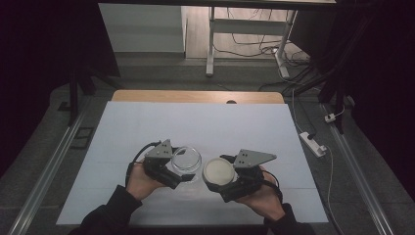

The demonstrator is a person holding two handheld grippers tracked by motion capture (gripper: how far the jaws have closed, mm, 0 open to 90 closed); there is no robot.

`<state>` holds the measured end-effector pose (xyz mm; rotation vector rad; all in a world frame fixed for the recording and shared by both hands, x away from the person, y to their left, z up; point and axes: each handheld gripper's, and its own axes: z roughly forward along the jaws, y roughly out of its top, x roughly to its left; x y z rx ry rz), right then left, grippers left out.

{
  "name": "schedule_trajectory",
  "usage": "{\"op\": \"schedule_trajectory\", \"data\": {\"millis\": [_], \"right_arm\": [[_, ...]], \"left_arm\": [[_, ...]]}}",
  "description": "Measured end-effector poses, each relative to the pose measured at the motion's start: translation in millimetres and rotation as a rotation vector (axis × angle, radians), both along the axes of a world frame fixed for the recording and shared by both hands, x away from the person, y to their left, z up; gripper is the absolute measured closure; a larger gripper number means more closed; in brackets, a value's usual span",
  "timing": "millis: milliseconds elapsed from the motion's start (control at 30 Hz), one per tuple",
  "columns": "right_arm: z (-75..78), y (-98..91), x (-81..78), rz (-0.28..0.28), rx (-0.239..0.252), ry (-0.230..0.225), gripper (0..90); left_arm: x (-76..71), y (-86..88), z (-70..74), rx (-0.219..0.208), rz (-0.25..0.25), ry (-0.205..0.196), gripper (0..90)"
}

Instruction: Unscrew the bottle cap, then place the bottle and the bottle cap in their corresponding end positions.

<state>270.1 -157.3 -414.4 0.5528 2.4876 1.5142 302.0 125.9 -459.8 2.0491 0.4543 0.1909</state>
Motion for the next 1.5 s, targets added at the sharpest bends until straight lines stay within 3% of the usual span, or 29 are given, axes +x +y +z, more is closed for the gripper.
{"op": "schedule_trajectory", "data": {"millis": [767,1500], "right_arm": [[-16.3,-2.2,-9.1,-0.001,-0.015,0.011,7.6],[-38.9,15.2,-11.3,0.048,-0.042,0.044,7.5]], "left_arm": [[6.1,4.2,1.3,0.008,0.032,-0.010,7.3],[33.6,5.1,0.3,0.009,0.080,-0.010,7.3]]}}
